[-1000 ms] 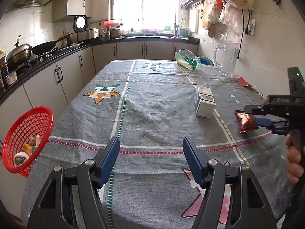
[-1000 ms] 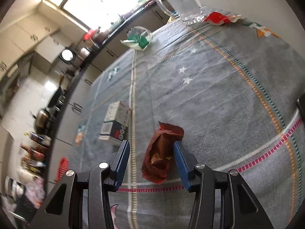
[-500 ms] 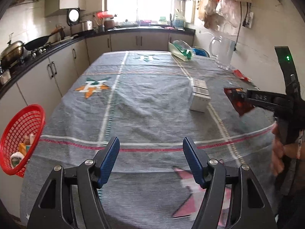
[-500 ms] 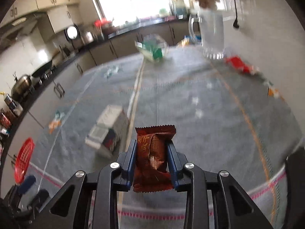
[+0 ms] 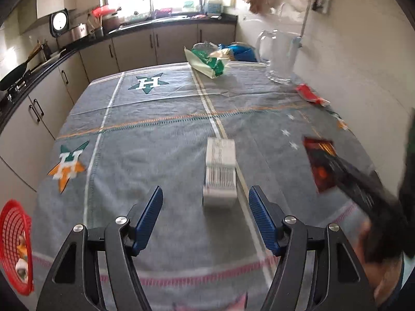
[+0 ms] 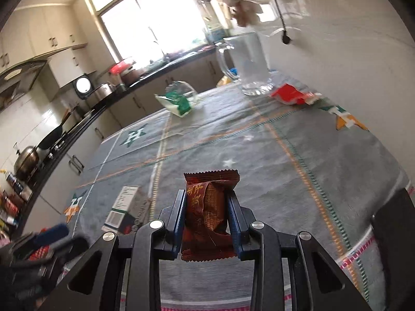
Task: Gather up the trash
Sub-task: 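Grasp the white medicine box with the left tool while the right tool holds the wrapper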
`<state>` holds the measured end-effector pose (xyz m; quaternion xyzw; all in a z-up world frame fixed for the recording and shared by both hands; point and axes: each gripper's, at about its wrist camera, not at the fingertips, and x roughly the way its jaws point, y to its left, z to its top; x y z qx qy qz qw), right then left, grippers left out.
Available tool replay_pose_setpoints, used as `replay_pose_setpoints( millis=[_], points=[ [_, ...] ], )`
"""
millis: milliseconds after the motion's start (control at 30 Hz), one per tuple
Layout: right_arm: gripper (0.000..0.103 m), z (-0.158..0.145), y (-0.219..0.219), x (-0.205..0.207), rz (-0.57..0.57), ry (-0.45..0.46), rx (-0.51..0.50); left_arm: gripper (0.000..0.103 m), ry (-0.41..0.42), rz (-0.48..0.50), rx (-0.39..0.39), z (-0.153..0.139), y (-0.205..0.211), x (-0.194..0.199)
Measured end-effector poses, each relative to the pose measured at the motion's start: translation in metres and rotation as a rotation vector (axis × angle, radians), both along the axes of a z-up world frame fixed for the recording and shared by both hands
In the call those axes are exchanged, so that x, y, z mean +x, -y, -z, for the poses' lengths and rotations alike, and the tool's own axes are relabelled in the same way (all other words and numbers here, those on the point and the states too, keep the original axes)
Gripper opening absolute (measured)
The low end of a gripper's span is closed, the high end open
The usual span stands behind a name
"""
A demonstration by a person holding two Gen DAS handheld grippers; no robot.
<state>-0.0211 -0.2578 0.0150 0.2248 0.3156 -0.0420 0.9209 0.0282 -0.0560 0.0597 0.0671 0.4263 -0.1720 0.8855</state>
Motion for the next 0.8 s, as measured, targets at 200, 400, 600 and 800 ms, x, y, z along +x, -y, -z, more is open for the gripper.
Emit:
replay_pose_setpoints(
  millis=[200, 400, 600, 800],
  points=[
    [0.033, 0.006, 0.004, 0.002, 0.011, -0.029, 0.022, 0.062, -0.07, 0.009, 0.011, 0.03, 0.021, 0.035],
    [0.033, 0.007, -0.001, 0.005, -0.007, -0.042, 0.01, 0.034, -0.05, 0.031, 0.009, 0.043, 0.027, 0.039],
    [0.033, 0.01, -0.007, 0.007, -0.032, -0.051, -0.001, 0.033, 0.009, 0.01, -0.006, 0.039, 0.016, 0.037],
    [0.033, 0.007, -0.019, 0.006, -0.08, -0.031, -0.031, 0.033, 0.065, -0.024, -0.05, 0.016, -0.002, 0.031]
  ],
)
